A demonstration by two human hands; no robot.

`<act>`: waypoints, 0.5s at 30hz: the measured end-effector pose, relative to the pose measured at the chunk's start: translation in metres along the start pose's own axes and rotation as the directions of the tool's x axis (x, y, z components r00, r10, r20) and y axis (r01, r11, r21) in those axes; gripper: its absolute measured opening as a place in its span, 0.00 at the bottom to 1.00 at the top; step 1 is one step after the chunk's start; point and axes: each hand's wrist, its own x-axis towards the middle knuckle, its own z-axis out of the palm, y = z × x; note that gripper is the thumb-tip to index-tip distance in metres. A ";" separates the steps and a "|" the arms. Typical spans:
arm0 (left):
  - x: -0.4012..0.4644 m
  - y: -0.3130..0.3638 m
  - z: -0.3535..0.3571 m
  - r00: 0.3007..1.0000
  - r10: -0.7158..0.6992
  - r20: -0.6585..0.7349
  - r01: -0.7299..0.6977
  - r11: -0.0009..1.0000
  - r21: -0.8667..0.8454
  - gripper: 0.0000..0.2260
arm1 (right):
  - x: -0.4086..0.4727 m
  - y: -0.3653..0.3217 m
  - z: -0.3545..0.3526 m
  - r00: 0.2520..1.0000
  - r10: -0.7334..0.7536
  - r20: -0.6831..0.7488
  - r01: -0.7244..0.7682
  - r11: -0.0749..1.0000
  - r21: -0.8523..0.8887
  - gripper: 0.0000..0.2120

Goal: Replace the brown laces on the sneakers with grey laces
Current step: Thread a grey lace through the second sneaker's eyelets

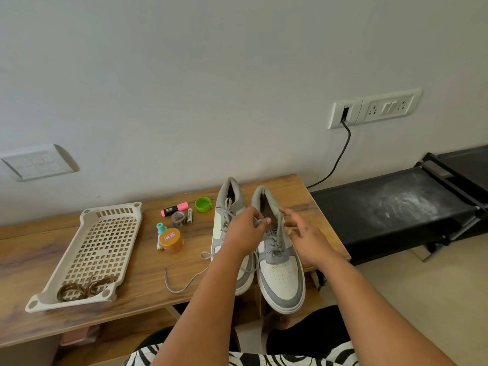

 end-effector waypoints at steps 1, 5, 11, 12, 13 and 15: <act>0.001 0.000 -0.001 1.000 -0.009 -0.025 0.009 1.000 0.004 0.10 | -0.001 -0.001 0.000 1.000 -0.013 0.013 0.013 1.000 -0.005 0.27; 0.003 -0.003 -0.003 0.999 -0.031 -0.012 0.032 0.998 0.048 0.10 | -0.006 -0.004 0.000 0.992 0.001 0.128 0.011 0.996 -0.091 0.43; 0.002 -0.001 -0.004 0.997 -0.065 0.034 0.065 0.998 0.000 0.12 | -0.009 -0.010 0.003 0.986 0.035 0.163 -0.004 0.983 -0.184 0.58; 0.001 -0.001 -0.006 0.997 -0.072 0.035 0.073 0.997 -0.038 0.12 | -0.009 -0.009 0.003 0.986 0.033 0.161 -0.002 0.982 -0.188 0.58; 0.000 -0.002 -0.007 0.996 -0.081 0.039 0.084 0.993 -0.084 0.11 | -0.009 -0.009 0.003 0.986 0.029 0.161 0.002 0.982 -0.191 0.58; -0.002 -0.003 -0.011 0.993 -0.101 0.065 0.112 0.973 -0.203 0.09 | -0.009 -0.009 0.002 0.986 0.023 0.163 0.009 0.981 -0.196 0.58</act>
